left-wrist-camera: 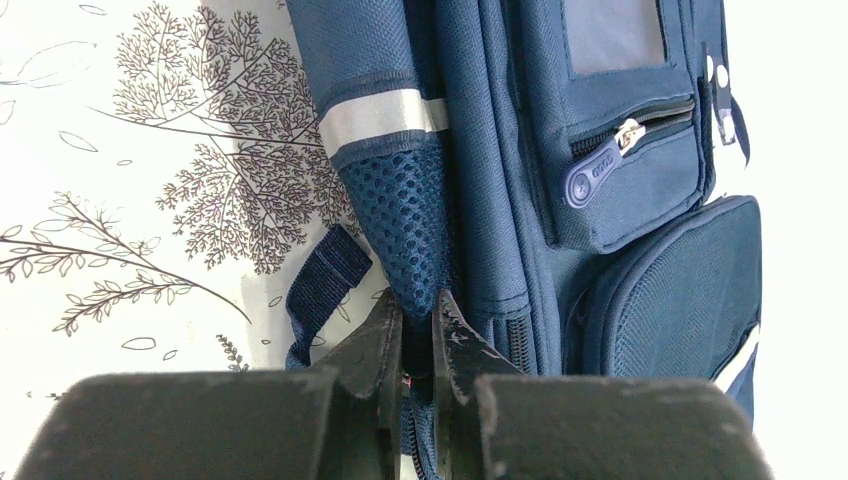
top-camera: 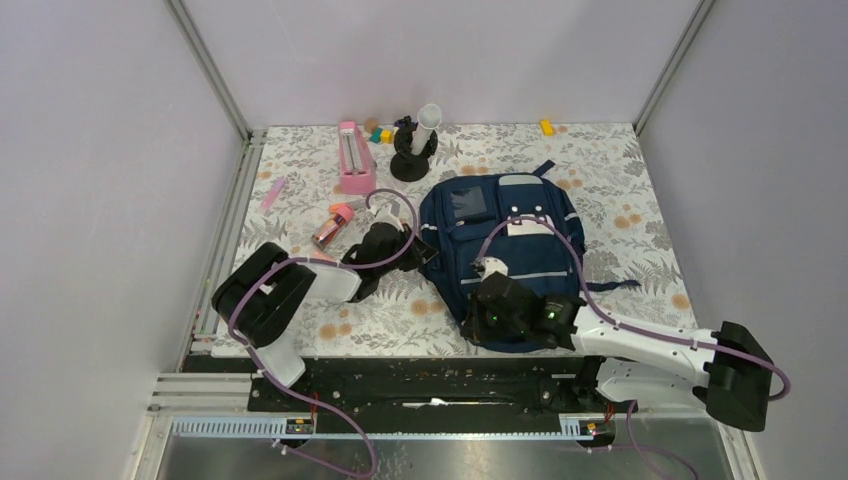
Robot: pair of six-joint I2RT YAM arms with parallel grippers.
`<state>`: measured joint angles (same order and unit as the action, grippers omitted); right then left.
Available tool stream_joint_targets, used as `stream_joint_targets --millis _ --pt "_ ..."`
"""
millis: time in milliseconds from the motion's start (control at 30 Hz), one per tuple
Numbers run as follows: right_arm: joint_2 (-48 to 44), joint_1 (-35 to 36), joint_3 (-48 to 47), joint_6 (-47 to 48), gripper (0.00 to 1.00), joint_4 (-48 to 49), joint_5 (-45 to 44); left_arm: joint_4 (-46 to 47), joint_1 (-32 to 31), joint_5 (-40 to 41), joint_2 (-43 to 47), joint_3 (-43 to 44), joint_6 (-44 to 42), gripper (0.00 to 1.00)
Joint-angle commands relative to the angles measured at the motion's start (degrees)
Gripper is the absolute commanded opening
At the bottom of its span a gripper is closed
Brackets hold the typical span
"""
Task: Pack the student bag
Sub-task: Zip the student bag at the center of the board.
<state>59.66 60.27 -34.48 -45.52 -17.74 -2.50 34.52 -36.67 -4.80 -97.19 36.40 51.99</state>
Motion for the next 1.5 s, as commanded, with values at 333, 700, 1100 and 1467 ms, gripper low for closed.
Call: stream_joint_targets --millis 333,700,1100,1467 --pt "11.3 5.6 -8.6 -3.1 0.00 12.2 -4.3 9.3 -3.4 2.1 4.6 -4.0 5.6 0.00" --pt "17.7 5.5 -15.0 -2.1 0.00 13.8 -6.6 13.0 -5.0 5.3 6.7 -8.2 7.8 0.00" --pt "5.7 3.4 -6.3 -2.0 0.00 5.4 -11.0 13.3 -11.3 20.0 15.9 -17.3 11.7 0.00" --pt "-11.3 -1.1 4.8 -2.5 0.00 -2.9 -15.1 8.5 -27.3 40.5 17.4 -14.7 17.9 0.00"
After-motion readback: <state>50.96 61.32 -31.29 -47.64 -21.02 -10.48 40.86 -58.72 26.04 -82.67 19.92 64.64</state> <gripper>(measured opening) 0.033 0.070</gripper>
